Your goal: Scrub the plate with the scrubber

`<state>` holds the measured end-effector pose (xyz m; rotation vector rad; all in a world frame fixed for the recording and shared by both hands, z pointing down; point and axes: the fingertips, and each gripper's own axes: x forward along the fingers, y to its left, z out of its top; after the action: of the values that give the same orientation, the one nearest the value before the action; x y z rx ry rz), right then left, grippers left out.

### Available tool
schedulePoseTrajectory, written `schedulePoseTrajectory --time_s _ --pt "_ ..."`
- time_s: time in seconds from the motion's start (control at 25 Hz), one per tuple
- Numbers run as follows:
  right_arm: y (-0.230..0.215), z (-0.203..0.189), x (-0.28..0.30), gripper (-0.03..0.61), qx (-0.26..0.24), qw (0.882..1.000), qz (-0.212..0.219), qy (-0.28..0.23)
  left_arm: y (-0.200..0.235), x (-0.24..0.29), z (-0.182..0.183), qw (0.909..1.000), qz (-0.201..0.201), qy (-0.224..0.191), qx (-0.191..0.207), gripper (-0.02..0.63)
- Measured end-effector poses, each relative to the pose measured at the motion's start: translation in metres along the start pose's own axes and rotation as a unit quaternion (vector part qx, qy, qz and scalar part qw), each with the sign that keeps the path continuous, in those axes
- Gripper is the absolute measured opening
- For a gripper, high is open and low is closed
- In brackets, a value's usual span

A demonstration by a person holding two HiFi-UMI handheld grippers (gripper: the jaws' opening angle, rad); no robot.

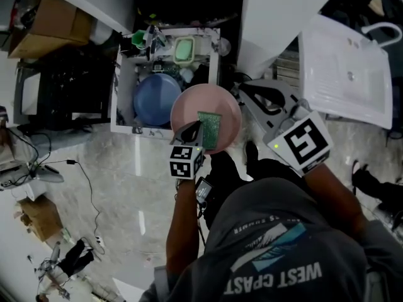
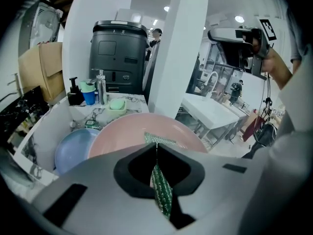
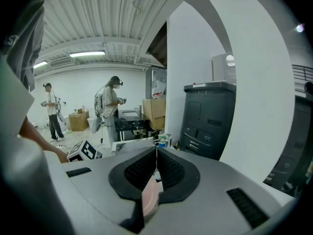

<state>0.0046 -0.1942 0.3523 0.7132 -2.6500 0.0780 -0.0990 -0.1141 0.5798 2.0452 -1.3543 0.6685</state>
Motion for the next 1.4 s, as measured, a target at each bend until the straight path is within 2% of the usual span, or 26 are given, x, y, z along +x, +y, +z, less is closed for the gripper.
schedulePoseTrajectory --time_s 0.28,0.6,0.96,1.4 --pt "0.015 0.014 0.005 0.031 -0.018 1.0 0.016 -0.008 0.015 -0.034 0.011 0.9969 0.018 -0.051 -0.057 0.011" --pt "0.034 0.033 0.019 0.031 -0.036 0.999 0.037 -0.016 0.067 -0.088 0.016 0.9848 0.071 -0.112 -0.113 0.011" --pt "0.054 0.047 0.049 0.031 -0.051 0.997 0.058 -0.015 0.156 -0.141 -0.003 0.9605 0.156 -0.152 -0.173 0.011" --pt "0.071 0.053 0.102 0.031 -0.055 0.996 0.073 0.014 0.267 -0.17 -0.042 0.9223 0.226 -0.179 -0.257 0.011"
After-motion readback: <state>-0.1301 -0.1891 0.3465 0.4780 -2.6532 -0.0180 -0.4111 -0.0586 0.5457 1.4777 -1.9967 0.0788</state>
